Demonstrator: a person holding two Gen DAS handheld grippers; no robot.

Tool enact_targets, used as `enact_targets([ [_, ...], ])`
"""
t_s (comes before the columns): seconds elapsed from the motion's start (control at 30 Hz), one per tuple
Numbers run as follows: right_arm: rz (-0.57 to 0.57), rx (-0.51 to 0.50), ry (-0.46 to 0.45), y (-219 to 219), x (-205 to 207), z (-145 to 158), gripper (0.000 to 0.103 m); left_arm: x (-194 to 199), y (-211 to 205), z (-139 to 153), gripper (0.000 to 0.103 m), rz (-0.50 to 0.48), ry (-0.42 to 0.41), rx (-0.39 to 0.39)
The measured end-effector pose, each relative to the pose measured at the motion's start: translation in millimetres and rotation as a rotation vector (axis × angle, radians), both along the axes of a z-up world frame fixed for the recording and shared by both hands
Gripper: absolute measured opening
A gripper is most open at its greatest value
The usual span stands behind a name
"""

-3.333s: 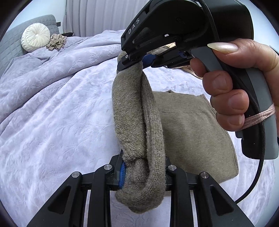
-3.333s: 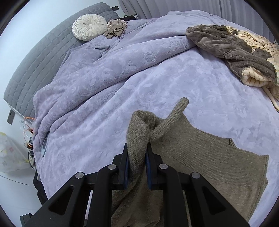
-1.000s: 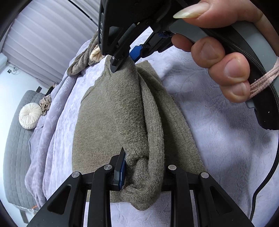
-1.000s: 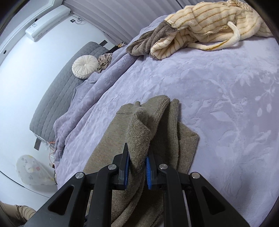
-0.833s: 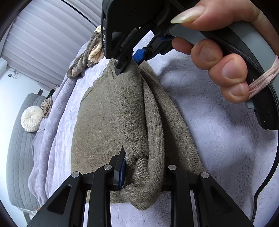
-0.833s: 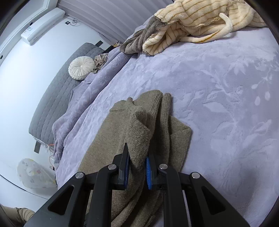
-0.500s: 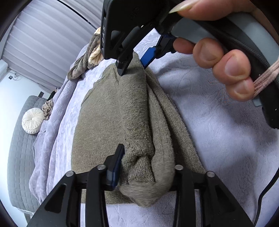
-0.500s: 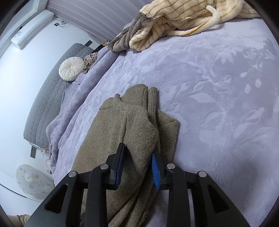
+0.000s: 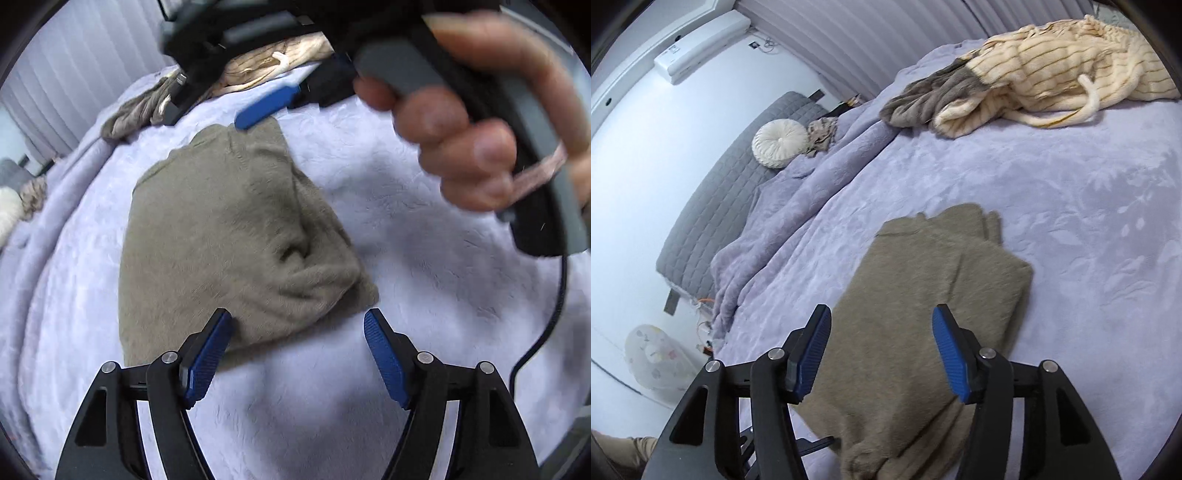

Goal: Fold small clothes
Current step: 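Open both grippers, releasing the folded sweater bundle, then move both grippers to the edge of the folded sweater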

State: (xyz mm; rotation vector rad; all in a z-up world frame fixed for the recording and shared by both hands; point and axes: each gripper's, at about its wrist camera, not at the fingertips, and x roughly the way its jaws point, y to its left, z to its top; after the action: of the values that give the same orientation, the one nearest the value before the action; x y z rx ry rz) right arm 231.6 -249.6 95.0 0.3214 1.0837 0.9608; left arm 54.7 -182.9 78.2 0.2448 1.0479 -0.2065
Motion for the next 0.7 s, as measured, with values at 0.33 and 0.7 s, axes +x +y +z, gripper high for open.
enact_targets([
  [0.33, -0.052, -0.080, 0.099, -12, -13, -55, 0.058, 26, 86, -5, 0.075, 0.161, 0.081, -0.286],
  [0.7, -0.139, -0.174, 0.038, 11, 35, -42, 0.060, 90, 90, -7, 0.075, 0.213, 0.070, -0.265],
])
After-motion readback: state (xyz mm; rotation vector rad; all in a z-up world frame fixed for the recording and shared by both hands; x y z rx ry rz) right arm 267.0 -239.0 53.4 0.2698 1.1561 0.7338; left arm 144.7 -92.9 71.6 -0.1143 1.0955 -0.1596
